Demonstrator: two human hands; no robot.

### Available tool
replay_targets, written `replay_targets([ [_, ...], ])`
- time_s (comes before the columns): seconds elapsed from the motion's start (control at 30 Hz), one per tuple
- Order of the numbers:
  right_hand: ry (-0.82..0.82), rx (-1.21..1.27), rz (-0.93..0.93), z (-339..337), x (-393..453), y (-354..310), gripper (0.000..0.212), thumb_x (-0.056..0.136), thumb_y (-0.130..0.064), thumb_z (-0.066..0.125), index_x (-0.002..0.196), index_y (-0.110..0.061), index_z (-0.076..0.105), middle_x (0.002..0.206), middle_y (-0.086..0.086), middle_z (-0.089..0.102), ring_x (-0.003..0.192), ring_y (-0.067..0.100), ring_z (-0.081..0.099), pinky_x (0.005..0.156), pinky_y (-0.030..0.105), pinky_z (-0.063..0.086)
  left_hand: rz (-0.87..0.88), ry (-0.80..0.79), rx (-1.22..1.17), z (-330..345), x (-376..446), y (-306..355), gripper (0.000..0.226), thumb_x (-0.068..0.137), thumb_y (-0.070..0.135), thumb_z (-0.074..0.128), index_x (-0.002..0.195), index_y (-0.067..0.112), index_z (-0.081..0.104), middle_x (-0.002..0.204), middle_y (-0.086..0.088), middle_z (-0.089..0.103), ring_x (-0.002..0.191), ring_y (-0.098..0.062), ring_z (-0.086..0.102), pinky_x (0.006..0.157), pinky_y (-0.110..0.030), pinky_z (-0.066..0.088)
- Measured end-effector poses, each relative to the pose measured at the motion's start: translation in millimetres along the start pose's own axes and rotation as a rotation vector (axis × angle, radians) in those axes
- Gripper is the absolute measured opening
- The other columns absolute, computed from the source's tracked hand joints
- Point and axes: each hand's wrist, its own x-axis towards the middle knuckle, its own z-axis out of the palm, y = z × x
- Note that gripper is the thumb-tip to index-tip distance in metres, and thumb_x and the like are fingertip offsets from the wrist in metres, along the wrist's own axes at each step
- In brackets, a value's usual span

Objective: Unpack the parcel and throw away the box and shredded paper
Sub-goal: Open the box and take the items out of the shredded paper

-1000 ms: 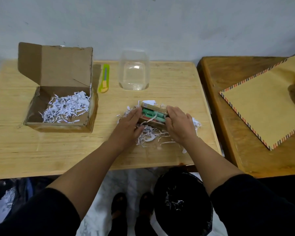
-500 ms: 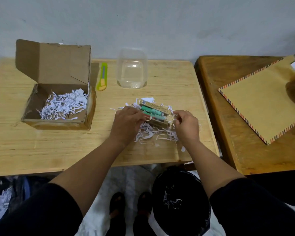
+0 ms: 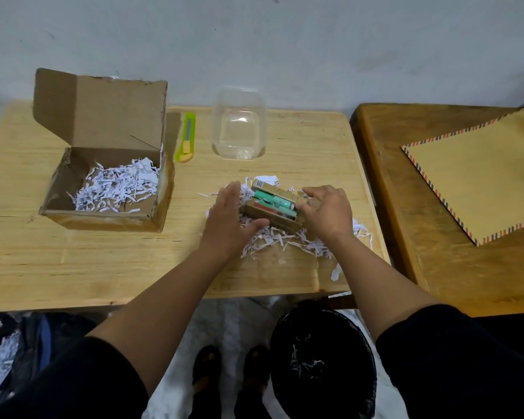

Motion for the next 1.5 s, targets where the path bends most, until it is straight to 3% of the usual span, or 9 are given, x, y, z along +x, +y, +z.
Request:
replay_targets([
  [0.13,-0.069,-0.025,0.035,9.1,4.3,1.5,0.038,0.084,-0.029,0.065,0.121,-0.019,0.061,0.116,0.007,0.062,0.115,0.024,0.044,0.09,0.033,0.038,-0.068,-0.082,0.036,13.2,0.1,-10.1,0.106,0.072,0.056,0.066,0.149,0.016,0.004,0.159,-0.004,0.004,0.146,-0.02,-0.003,0.118,-0.041,0.006],
  [0.33,-0.015,0.14,0.054,4.4,-2.9,0.3,0.03,0.085,-0.02,0.064,0.115,-0.015,0.066,0.11,0.01,0.063,0.113,0.025,0.046,0.094,0.035,0.039,0.003,-0.008,0.09,15.3,-1.8,-15.8,0.098,0.076,0.052,0.065,0.148,0.015,0.01,0.158,-0.003,0.01,0.146,-0.018,0.002,0.118,-0.038,0.007],
  [0.47,0.036,0.297,0.092,-1.6,-1.3,-2.5,0.027,0.08,-0.022,0.069,0.107,-0.017,0.07,0.091,-0.006,0.06,0.108,0.023,0.051,0.097,0.042,0.044,0.021,0.01,0.128,16.7,-1.7,-17.1,0.095,0.078,0.051,0.064,0.148,0.014,0.012,0.158,-0.004,0.012,0.146,-0.018,0.005,0.118,-0.036,0.007],
  [0.67,0.065,0.521,0.157,-19.5,6.1,-2.8,0.026,0.078,-0.022,0.073,0.104,-0.018,0.071,0.087,-0.009,0.06,0.093,0.014,0.059,0.084,0.027,0.052,0.008,0.016,0.115,15.9,-1.7,-15.3,0.093,0.078,0.047,0.066,0.148,0.014,0.015,0.158,-0.003,0.013,0.146,-0.017,0.006,0.118,-0.035,0.007],
  [0.83,-0.07,0.793,0.185,-27.2,9.6,2.6,0.029,0.079,-0.011,0.071,0.108,-0.007,0.068,0.087,-0.004,0.069,0.079,0.004,0.063,0.072,0.01,0.052,0.007,0.024,0.115,14.9,-2.8,-13.6,0.093,0.077,0.046,0.067,0.148,0.014,0.016,0.158,-0.002,0.013,0.146,-0.017,0.008,0.118,-0.035,0.008],
  [1.0,-0.122,0.717,0.246,-13.8,10.1,10.2,0.029,0.074,-0.009,0.075,0.103,-0.01,0.071,0.097,0.008,0.072,0.092,0.023,0.068,0.084,0.035,0.057,-0.003,0.017,0.088,13.0,-2.9,-12.6,0.095,0.075,0.048,0.069,0.148,0.015,0.016,0.158,-0.002,0.014,0.146,-0.017,0.008,0.118,-0.036,0.009],
  [1.23,-0.127,0.532,0.229,0.0,17.4,11.6,0.03,0.08,-0.01,0.07,0.108,-0.021,0.07,0.095,0.002,0.063,0.084,0.018,0.061,0.067,0.023,0.057,-0.021,0.023,0.065,13.4,-3.8,-13.1,0.097,0.075,0.048,0.069,0.148,0.018,0.014,0.157,-0.003,0.016,0.146,-0.018,0.008,0.117,-0.036,0.009],
  [1.37,-0.169,0.531,0.139,-3.5,16.3,11.7,0.039,0.085,-0.011,0.063,0.123,-0.02,0.06,0.105,-0.008,0.059,0.102,0.013,0.057,0.09,0.033,0.053,-0.013,0.03,0.061,14.0,-3.0,-13.7,0.097,0.074,0.047,0.07,0.148,0.018,0.015,0.157,-0.003,0.017,0.145,-0.018,0.008,0.117,-0.035,0.01],
  [1.5,-0.2,0.581,0.102,-3.0,16.1,12.5,0.047,0.078,-0.024,0.073,0.123,-0.021,0.059,0.113,-0.004,0.061,0.109,0.016,0.056,0.092,0.036,0.052,-0.015,0.03,0.065,13.0,-3.2,-12.7,0.097,0.074,0.048,0.07,0.148,0.018,0.015,0.157,-0.002,0.017,0.145,-0.018,0.008,0.117,-0.035,0.01],
])
